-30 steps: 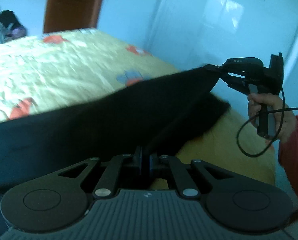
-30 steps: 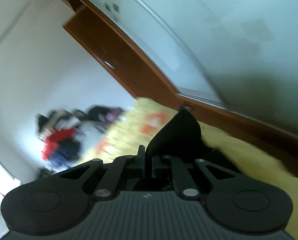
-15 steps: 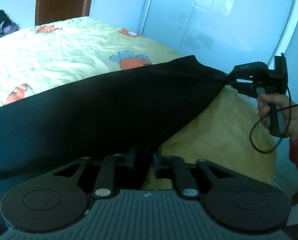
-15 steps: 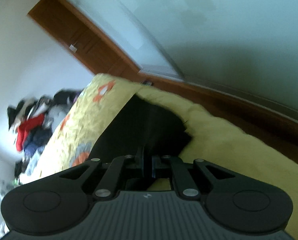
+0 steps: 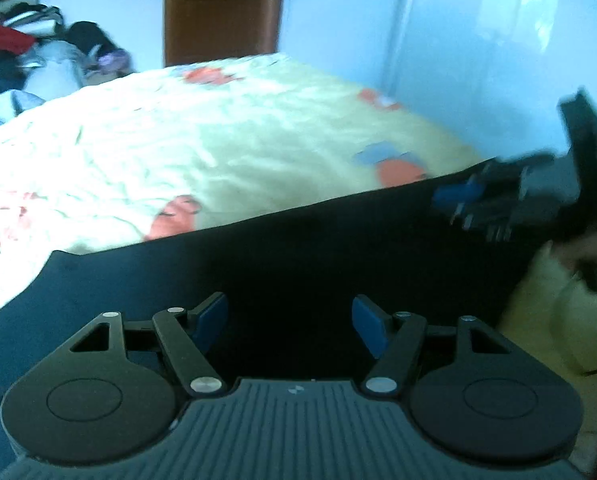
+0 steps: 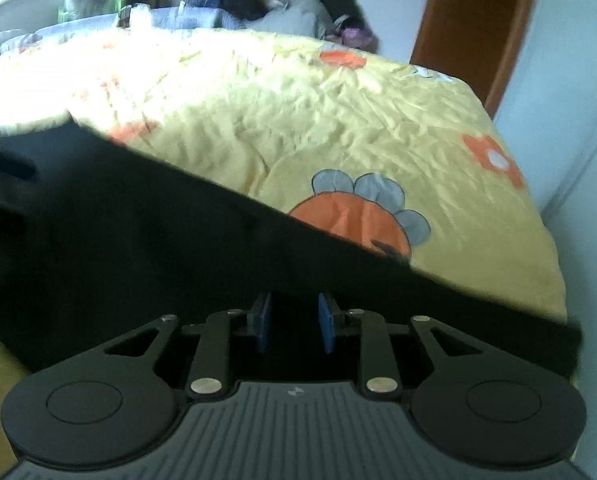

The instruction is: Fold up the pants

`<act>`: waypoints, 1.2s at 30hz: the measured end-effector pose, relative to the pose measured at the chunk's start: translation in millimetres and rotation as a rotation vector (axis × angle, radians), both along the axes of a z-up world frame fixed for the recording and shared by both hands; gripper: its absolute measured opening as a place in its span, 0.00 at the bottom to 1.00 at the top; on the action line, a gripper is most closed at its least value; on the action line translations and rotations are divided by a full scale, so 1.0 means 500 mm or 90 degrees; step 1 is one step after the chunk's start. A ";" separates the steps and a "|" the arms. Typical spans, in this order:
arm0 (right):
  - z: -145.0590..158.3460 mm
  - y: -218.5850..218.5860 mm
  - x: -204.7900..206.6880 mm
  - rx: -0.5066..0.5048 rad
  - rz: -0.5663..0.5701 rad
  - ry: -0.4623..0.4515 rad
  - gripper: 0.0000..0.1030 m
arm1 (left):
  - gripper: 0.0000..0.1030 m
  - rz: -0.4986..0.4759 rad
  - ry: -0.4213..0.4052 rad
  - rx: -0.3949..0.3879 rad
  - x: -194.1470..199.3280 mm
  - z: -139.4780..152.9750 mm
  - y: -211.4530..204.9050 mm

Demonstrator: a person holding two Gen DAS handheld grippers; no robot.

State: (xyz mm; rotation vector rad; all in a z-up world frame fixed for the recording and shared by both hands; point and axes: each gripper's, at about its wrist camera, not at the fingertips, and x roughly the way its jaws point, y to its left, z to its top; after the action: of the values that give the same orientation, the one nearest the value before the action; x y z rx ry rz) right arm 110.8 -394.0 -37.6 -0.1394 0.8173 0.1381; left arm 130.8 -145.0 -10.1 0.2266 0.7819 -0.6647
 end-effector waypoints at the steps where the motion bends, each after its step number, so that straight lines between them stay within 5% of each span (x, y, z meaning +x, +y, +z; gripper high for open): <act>1: -0.005 -0.013 0.024 0.010 -0.022 -0.006 0.49 | 0.68 0.019 0.001 0.020 0.016 -0.015 -0.008; 2: -0.010 -0.036 0.038 0.026 -0.062 -0.025 0.77 | 0.68 0.035 -0.001 0.032 0.029 -0.028 -0.015; 3: -0.018 -0.053 0.055 0.012 -0.107 -0.035 0.84 | 0.70 0.049 -0.011 0.030 0.041 -0.039 -0.018; 6: -0.020 -0.109 0.050 0.057 -0.197 -0.044 0.84 | 0.70 0.074 -0.033 0.025 0.038 -0.035 -0.003; 8: 0.009 -0.095 -0.008 0.099 -0.150 -0.080 0.85 | 0.73 0.057 -0.041 0.024 0.030 -0.036 -0.002; 11: -0.006 -0.060 -0.040 0.109 -0.058 -0.010 0.86 | 0.86 0.057 -0.059 0.032 0.037 -0.052 -0.008; 13: -0.038 -0.061 -0.049 0.080 -0.058 -0.026 1.00 | 0.93 0.066 -0.066 0.032 0.044 -0.057 -0.020; 16: -0.042 -0.096 -0.036 0.085 -0.144 -0.053 1.00 | 0.85 0.069 -0.067 0.032 0.028 -0.043 -0.013; 21: -0.001 -0.120 -0.075 0.056 -0.275 -0.058 1.00 | 0.92 0.068 -0.164 0.045 -0.049 -0.007 0.039; 25: -0.022 -0.143 -0.154 0.230 -0.167 -0.009 1.00 | 0.93 0.085 -0.146 0.080 -0.049 -0.040 0.060; 27: -0.032 -0.143 -0.177 0.158 -0.185 -0.034 1.00 | 0.89 0.104 -0.118 0.063 -0.045 -0.054 0.066; 30: -0.008 -0.181 -0.217 0.048 -0.388 -0.073 1.00 | 0.90 0.102 -0.119 0.016 -0.066 -0.033 0.087; 32: 0.017 -0.248 -0.288 0.166 -0.496 -0.155 1.00 | 0.90 0.113 -0.148 -0.002 -0.085 -0.022 0.097; 34: 0.000 -0.327 -0.354 0.440 -0.515 -0.198 1.00 | 0.90 0.133 -0.164 -0.015 -0.100 -0.019 0.108; 36: -0.034 -0.361 -0.386 0.593 -0.537 -0.197 1.00 | 0.90 0.154 -0.160 -0.040 -0.112 -0.021 0.119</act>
State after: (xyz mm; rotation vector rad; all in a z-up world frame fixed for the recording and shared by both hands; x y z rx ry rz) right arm -82.1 -574.4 -54.6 1.0324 0.3858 -0.3019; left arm 75.0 -85.5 -20.6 0.1511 0.5352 -0.4208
